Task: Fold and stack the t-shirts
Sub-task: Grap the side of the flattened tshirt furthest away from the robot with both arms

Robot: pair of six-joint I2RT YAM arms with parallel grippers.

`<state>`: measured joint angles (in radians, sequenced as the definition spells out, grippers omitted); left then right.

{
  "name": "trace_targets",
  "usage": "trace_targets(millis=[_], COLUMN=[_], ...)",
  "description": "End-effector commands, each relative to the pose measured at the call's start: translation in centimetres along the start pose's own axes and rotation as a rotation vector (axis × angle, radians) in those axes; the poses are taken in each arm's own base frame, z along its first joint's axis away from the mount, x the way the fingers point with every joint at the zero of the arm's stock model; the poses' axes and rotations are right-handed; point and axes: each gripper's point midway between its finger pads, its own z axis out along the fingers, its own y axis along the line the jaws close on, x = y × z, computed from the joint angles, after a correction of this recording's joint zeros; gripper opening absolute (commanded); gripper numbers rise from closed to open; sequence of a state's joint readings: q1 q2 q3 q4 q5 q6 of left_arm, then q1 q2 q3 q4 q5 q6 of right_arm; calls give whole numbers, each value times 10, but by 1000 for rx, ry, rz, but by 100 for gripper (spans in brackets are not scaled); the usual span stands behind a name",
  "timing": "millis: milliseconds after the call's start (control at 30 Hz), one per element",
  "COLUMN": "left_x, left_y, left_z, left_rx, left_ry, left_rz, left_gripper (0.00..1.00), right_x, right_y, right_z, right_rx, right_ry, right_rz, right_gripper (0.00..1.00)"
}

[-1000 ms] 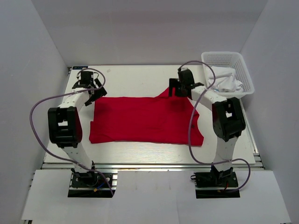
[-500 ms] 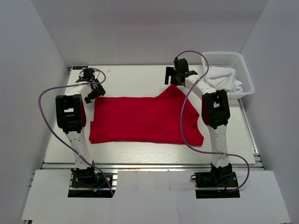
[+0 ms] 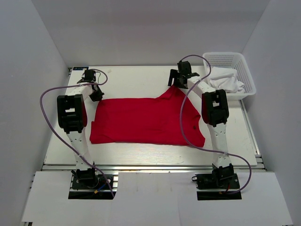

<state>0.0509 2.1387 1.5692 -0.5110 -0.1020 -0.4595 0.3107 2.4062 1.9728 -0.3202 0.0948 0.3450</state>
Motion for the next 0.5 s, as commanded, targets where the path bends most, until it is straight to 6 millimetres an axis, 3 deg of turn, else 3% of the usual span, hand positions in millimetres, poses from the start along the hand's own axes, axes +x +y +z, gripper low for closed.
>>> trace_targets(millis=[0, 200, 267, 300, 367, 467], left_x=[4, 1, -3, -3, -1, -5], left_y=[-4, -4, -3, -3, -2, -3], left_z=[-1, -12, -15, -15, -17, -21], left_rx=[32, 45, 39, 39, 39, 44], left_ry=[8, -18, -31, -31, -31, -40], left_rz=[4, 1, 0, 0, 0, -1], left_gripper=[0, 0, 0, 0, 0, 0], right_x=[-25, -36, -37, -43, -50, -64], right_y=[19, 21, 24, 25, 21, 19], right_z=[4, 13, 14, 12, 8, -1], right_rx=[-69, -76, -74, -70, -42, 12], right_ry=[-81, -119, -128, -148, -173, -226], right_rz=[34, 49, 43, 43, 38, 15], right_gripper=[82, 70, 63, 53, 44, 44])
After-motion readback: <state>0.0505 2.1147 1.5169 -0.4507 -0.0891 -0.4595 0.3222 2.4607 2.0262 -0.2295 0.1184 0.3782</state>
